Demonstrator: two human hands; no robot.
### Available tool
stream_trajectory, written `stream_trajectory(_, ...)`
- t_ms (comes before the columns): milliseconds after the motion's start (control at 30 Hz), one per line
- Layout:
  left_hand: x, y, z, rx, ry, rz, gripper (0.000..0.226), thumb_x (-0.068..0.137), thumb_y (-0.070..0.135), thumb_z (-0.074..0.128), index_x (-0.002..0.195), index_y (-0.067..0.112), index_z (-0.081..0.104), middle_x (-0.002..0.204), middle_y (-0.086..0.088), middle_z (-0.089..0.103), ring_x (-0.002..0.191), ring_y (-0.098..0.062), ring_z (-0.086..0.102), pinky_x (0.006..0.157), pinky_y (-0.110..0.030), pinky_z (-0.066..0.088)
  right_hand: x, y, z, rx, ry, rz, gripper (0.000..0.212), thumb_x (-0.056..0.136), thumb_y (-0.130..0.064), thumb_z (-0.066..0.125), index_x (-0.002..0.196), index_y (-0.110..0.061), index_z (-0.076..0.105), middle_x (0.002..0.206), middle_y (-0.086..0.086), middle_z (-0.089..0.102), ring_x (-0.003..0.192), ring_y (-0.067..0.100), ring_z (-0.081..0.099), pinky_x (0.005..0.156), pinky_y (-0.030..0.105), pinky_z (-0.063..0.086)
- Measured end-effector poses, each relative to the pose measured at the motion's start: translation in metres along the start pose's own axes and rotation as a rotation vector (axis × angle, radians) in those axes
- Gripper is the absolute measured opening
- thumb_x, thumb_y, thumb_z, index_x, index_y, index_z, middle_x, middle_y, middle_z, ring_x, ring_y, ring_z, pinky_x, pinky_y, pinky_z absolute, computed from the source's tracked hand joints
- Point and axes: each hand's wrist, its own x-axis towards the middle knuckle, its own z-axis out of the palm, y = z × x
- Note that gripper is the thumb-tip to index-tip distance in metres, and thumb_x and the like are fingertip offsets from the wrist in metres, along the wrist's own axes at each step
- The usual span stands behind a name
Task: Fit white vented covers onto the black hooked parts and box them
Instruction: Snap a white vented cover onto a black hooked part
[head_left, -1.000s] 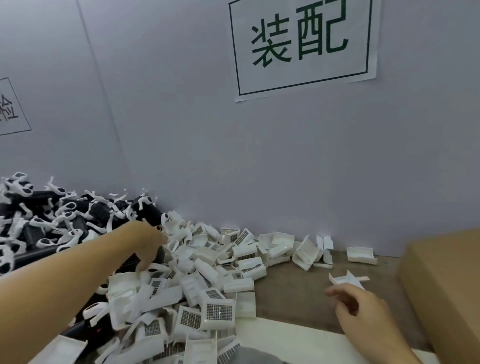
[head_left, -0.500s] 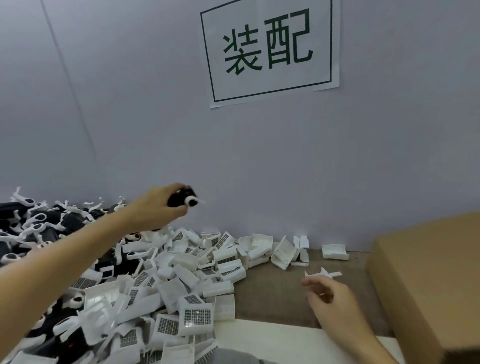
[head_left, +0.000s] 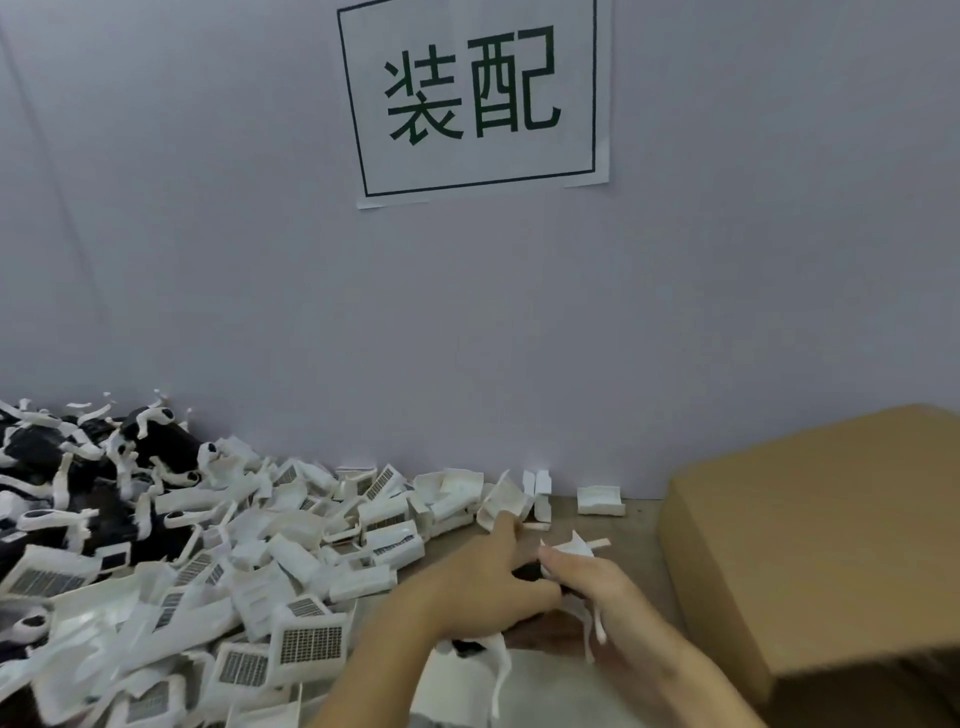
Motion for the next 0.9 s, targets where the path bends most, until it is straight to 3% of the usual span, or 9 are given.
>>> stream_trajectory(100, 0.0, -0.007, 0.001, 0.029, 0.059, 0.019, 0.068, 0.069, 0.063, 0.051, 0.128, 0.031, 0.044, 0.1, 0.007, 0.065, 0.082, -0.007, 0.061, 0.074, -0.034, 0.053, 0.004, 0.003, 0.001, -0.045, 0.036, -0.007, 0.041, 0.079, -0.04, 0.067, 0.088, -0.001, 0.077, 0.091, 0.021, 0.074, 0.083, 0.029, 0.074, 0.071, 0.037, 0.06)
stream_trajectory(200, 0.007, -0.009, 0.007, 0.172, 0.316, 0.099, 0.046, 0.083, 0.056, 0.063, 0.121, 0.029, 0.056, 0.11, 0.011, 0.062, 0.102, -0.009, 0.054, 0.092, -0.034, 0.049, 0.011, 0.014, -0.004, -0.056, 0.263, -0.079, 0.033, 0.083, -0.04, 0.072, 0.091, -0.008, 0.075, 0.098, 0.017, 0.074, 0.091, 0.033, 0.071, 0.091, 0.053, 0.053)
stream_trajectory(300, 0.008, 0.004, 0.019, 0.211, 0.692, 0.287, 0.019, 0.092, 0.045, 0.062, 0.095, 0.026, 0.06, 0.091, 0.018, 0.057, 0.091, -0.005, 0.047, 0.082, -0.026, 0.043, 0.016, 0.016, -0.008, -0.076, 0.476, -0.185, 0.03, 0.088, -0.045, 0.069, 0.09, -0.015, 0.07, 0.087, 0.009, 0.069, 0.075, 0.023, 0.063, 0.07, 0.037, 0.05)
stream_trajectory(400, 0.011, 0.018, 0.04, -0.062, 0.652, 0.302, 0.041, 0.099, 0.033, 0.052, 0.06, 0.019, 0.051, 0.054, 0.008, 0.051, 0.053, -0.012, 0.046, 0.054, -0.029, 0.04, 0.016, 0.011, -0.009, 0.011, 0.664, -0.325, 0.026, 0.091, -0.041, 0.066, 0.101, -0.018, 0.061, 0.098, 0.004, 0.069, 0.064, 0.012, 0.055, 0.061, 0.025, 0.046)
stream_trajectory(500, 0.012, 0.028, 0.054, -0.418, 0.472, 0.096, 0.055, 0.103, 0.044, 0.044, 0.068, 0.005, 0.063, 0.071, -0.01, 0.07, 0.065, -0.025, 0.064, 0.071, -0.045, 0.055, 0.01, 0.006, -0.007, 0.006, 0.768, -0.45, 0.02, 0.093, -0.035, 0.065, 0.102, -0.018, 0.058, 0.096, 0.004, 0.068, 0.066, 0.011, 0.055, 0.06, 0.024, 0.043)
stream_trajectory(567, 0.013, 0.029, 0.056, -0.683, 0.38, -0.024, 0.055, 0.103, 0.055, 0.039, 0.085, 0.014, 0.071, 0.088, -0.01, 0.075, 0.084, -0.022, 0.072, 0.08, -0.039, 0.056, 0.004, 0.005, -0.003, -0.06, 0.703, -0.519, 0.021, 0.088, -0.029, 0.072, 0.1, -0.016, 0.062, 0.088, -0.001, 0.071, 0.064, 0.007, 0.06, 0.057, 0.02, 0.048)
stream_trajectory(700, 0.013, 0.021, 0.047, -1.312, 0.41, -0.106, 0.042, 0.102, 0.049, 0.048, 0.111, 0.014, 0.069, 0.093, -0.011, 0.078, 0.084, -0.027, 0.076, 0.062, -0.033, 0.059, 0.002, 0.016, 0.009, -0.345, 0.442, -0.494, 0.03, 0.08, -0.014, 0.082, 0.098, -0.02, 0.059, 0.089, -0.005, 0.069, 0.076, 0.006, 0.067, 0.063, 0.022, 0.055)
stream_trajectory(800, 0.013, 0.012, 0.047, -1.362, 0.521, -0.124, 0.028, 0.102, 0.037, 0.053, 0.107, 0.014, 0.069, 0.092, -0.011, 0.078, 0.082, -0.028, 0.077, 0.065, -0.04, 0.062, 0.007, 0.026, 0.014, -0.552, 0.364, -0.402, 0.04, 0.081, -0.02, 0.078, 0.106, -0.036, 0.051, 0.103, -0.011, 0.065, 0.095, 0.005, 0.064, 0.083, 0.033, 0.056)
stream_trajectory(900, 0.013, 0.008, 0.052, -1.325, 0.573, -0.073, 0.024, 0.102, 0.032, 0.054, 0.105, 0.016, 0.072, 0.092, -0.006, 0.078, 0.083, -0.022, 0.076, 0.058, -0.033, 0.058, 0.007, 0.028, 0.017, -0.655, 0.345, -0.387, 0.049, 0.081, -0.022, 0.077, 0.117, -0.041, 0.05, 0.111, -0.018, 0.065, 0.106, -0.002, 0.061, 0.09, 0.023, 0.052)
